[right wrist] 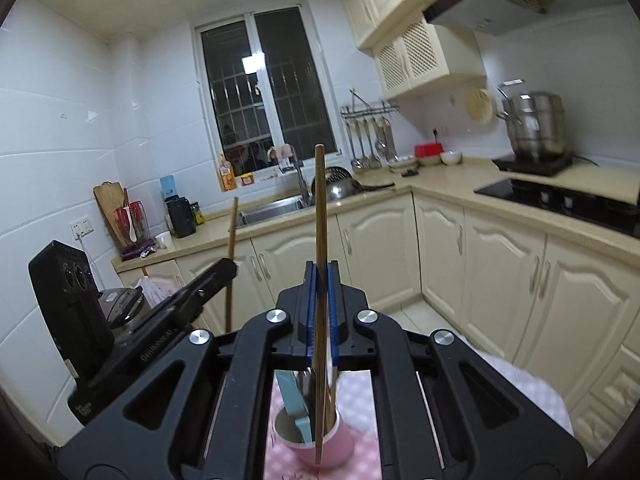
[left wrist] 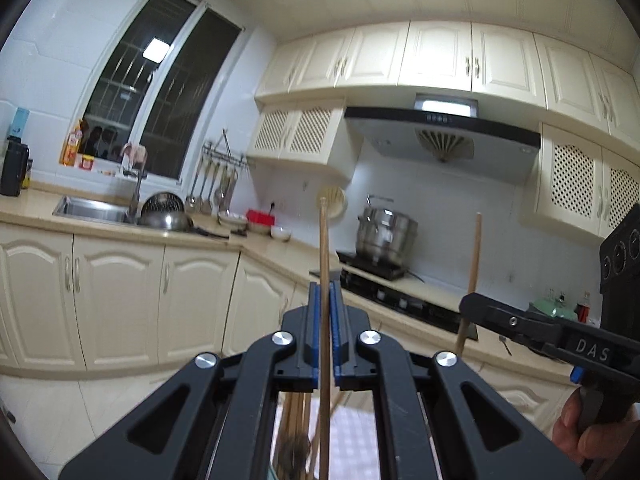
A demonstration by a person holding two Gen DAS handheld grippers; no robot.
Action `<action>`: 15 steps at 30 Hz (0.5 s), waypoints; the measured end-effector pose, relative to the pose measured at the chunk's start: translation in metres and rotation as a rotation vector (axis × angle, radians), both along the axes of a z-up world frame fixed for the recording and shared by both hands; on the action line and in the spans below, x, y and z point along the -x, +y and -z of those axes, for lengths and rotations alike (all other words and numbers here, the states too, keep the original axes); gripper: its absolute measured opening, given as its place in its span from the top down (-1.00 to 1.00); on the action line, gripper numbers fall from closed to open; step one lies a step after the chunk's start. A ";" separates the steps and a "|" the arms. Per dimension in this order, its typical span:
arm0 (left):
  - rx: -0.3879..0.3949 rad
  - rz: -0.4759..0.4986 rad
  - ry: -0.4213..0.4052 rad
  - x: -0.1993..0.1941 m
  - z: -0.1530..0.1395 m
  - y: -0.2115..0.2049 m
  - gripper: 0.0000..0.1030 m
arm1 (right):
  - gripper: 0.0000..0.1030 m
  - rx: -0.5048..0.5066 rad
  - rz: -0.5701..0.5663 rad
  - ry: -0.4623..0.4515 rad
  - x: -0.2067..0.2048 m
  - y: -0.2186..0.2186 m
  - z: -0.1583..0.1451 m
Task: Organize utensils
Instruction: 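Lift both chopsticks with the left and right grippers over the pink cup, then open the left gripper to drop its chopstick into the cup while the right gripper drops its own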
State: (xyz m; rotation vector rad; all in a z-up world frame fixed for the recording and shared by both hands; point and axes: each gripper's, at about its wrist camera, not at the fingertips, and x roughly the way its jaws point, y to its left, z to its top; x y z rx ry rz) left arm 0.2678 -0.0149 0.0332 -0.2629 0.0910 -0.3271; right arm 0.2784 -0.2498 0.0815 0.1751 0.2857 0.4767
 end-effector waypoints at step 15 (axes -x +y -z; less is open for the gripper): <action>0.030 -0.038 -0.003 -0.033 0.016 -0.001 0.91 | 0.89 0.014 -0.037 -0.013 -0.035 0.027 0.004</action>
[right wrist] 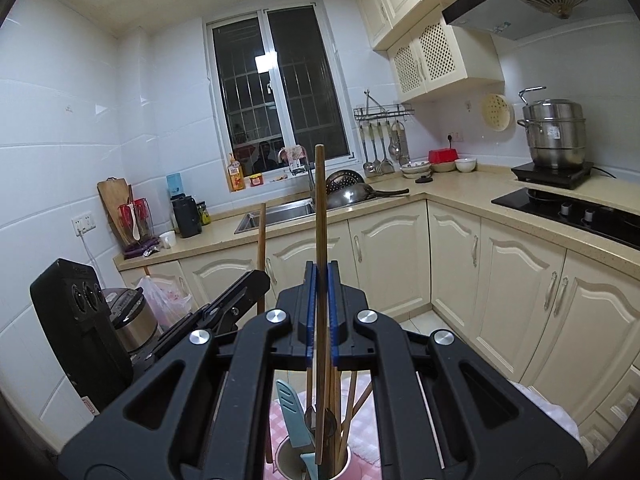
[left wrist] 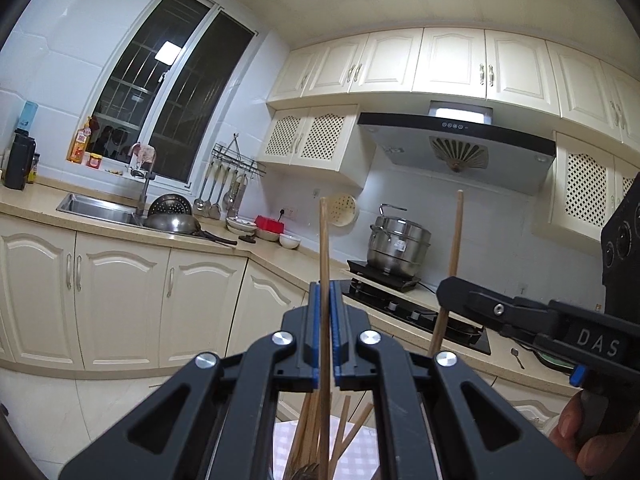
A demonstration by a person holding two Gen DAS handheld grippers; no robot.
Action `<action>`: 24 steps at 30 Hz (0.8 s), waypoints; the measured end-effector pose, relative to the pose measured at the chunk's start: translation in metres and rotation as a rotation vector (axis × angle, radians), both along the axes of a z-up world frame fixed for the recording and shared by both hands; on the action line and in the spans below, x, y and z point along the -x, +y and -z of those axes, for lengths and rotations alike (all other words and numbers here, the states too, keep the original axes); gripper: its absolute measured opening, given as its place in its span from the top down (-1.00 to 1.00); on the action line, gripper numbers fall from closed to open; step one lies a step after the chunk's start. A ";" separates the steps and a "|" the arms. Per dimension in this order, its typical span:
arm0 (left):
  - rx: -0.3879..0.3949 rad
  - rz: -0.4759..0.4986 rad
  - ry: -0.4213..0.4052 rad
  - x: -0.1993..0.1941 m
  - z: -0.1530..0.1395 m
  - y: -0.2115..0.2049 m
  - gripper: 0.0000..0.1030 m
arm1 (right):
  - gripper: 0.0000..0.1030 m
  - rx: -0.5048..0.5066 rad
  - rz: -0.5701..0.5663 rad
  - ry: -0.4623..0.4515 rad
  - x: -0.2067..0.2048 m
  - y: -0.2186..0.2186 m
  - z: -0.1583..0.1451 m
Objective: Organize utensils
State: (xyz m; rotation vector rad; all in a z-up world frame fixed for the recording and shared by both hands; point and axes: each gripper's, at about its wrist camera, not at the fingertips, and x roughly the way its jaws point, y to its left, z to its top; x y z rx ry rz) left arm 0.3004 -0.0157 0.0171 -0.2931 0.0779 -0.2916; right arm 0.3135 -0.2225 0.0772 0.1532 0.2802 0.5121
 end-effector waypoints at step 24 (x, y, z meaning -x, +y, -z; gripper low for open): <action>-0.192 -0.066 0.101 0.038 0.012 0.011 -0.91 | -0.88 -0.052 0.152 0.101 0.013 -0.035 0.022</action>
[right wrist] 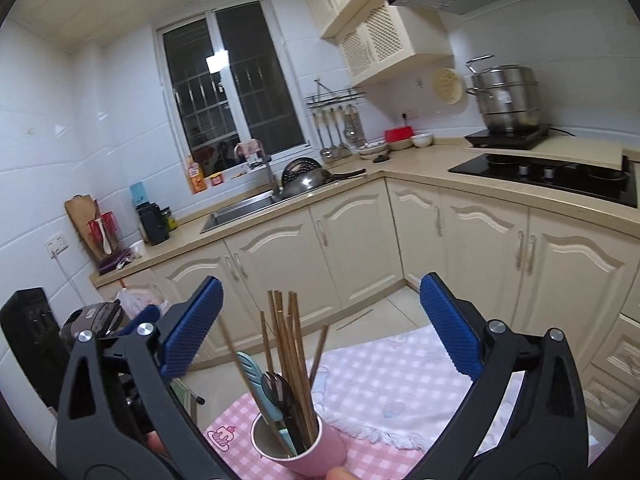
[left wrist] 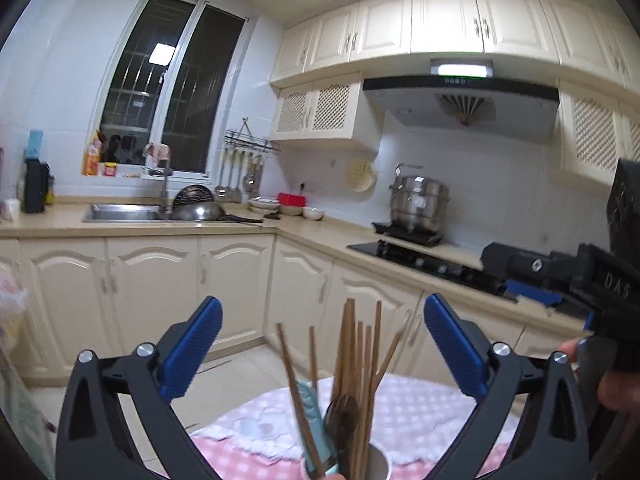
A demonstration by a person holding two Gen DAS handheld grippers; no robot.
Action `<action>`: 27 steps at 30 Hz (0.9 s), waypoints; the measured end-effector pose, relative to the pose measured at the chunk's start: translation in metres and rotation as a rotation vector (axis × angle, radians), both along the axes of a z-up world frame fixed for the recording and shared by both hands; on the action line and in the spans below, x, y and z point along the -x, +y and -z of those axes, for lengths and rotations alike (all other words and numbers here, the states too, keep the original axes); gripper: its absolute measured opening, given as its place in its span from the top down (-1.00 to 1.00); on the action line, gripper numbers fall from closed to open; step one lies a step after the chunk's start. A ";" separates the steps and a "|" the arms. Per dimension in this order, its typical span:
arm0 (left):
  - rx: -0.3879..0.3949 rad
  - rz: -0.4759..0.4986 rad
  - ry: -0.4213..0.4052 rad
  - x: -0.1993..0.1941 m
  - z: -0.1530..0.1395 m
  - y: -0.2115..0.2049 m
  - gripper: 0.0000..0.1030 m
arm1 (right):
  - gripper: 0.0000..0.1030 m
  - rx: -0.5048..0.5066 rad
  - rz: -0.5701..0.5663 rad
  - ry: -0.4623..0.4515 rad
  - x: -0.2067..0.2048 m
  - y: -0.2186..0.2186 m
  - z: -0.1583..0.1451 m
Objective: Organize utensils
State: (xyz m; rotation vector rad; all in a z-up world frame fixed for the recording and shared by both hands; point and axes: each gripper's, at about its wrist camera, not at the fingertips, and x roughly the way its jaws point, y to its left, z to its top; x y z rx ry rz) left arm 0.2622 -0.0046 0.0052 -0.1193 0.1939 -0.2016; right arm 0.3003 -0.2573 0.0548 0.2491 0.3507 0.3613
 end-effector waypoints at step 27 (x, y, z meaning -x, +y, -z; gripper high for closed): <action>-0.150 -0.163 0.106 0.115 -0.029 -0.010 -0.91 | -0.88 0.073 0.040 0.012 0.102 -0.017 0.002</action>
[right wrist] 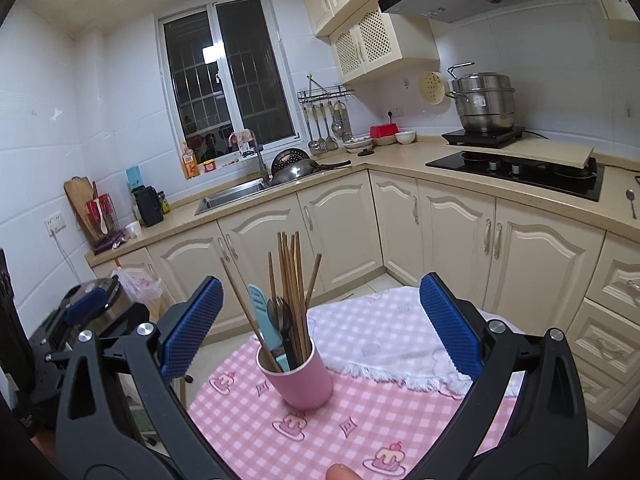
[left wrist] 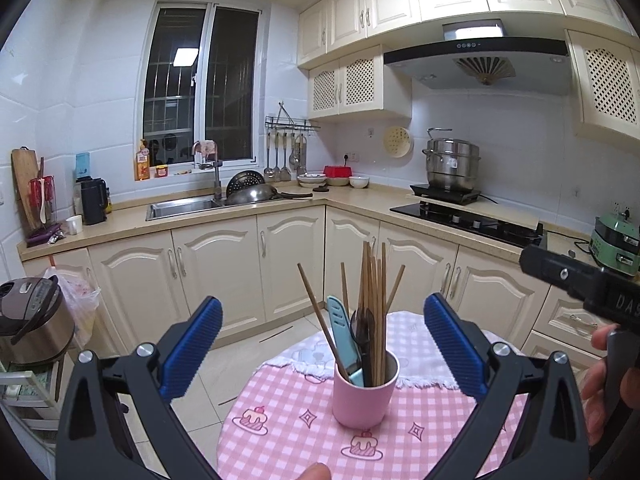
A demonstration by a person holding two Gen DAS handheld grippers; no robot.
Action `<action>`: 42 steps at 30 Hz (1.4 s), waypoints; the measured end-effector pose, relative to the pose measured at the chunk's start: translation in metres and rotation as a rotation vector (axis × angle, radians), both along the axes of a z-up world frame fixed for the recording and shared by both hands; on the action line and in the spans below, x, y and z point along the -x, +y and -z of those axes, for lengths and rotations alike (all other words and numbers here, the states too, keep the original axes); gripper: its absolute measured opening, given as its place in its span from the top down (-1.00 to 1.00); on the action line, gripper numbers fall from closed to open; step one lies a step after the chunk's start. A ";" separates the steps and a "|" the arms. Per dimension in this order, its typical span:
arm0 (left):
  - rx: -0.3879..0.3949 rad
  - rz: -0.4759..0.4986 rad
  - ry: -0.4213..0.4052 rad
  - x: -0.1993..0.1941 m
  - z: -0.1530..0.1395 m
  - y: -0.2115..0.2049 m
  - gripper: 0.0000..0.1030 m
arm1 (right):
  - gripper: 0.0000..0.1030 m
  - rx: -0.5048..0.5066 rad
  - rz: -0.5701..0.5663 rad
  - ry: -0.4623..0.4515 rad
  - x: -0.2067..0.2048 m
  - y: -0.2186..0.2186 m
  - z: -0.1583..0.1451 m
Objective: Organize utensils
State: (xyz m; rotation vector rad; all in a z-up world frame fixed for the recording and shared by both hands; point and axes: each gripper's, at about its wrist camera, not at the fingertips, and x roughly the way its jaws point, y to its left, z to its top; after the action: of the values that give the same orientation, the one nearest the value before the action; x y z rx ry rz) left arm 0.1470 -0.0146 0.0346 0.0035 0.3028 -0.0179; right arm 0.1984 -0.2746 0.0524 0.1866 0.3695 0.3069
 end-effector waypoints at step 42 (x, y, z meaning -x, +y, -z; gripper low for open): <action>0.063 0.012 -0.056 0.105 0.003 0.022 -0.91 | -0.88 0.054 0.018 -0.037 0.096 0.024 0.006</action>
State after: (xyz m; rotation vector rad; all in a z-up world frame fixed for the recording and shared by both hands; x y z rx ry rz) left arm 0.0420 0.0073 0.0317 -0.0570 0.2457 -0.0393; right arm 0.1019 -0.2503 0.0463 0.1310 0.3388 0.2818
